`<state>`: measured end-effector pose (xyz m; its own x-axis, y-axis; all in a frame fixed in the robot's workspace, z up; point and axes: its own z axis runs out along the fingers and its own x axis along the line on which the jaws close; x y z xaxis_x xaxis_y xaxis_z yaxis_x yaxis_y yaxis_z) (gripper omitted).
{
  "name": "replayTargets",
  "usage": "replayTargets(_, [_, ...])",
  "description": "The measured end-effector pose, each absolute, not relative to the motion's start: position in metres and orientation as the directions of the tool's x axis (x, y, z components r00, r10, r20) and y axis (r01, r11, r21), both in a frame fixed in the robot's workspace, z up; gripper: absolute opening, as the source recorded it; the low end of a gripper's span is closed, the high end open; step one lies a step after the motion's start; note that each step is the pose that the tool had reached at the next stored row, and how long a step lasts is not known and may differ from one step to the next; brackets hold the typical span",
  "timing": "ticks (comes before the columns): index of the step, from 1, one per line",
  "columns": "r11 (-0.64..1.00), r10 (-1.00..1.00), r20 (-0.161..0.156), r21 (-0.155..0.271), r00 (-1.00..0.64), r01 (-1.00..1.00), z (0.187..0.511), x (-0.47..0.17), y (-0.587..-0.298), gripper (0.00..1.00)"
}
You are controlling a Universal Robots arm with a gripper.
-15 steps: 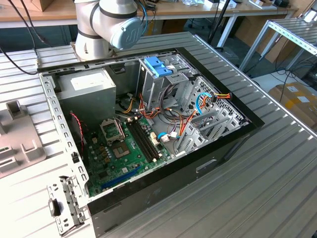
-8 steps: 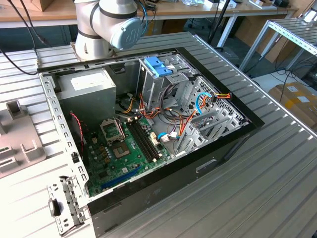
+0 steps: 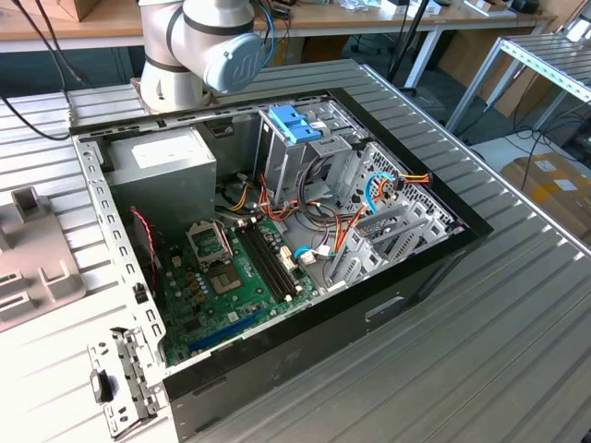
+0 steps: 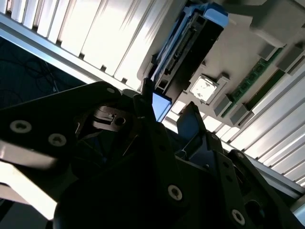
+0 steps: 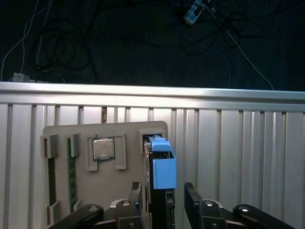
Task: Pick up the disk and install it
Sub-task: 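Pick up the disk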
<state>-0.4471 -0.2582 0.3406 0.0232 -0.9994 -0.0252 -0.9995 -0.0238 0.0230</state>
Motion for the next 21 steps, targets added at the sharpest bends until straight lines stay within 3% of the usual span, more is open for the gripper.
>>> replayTargets(21, [-0.049, -0.999, -0.025, 0.023, 0.048, -0.999, 0.318, -0.455, -0.258, 0.48])
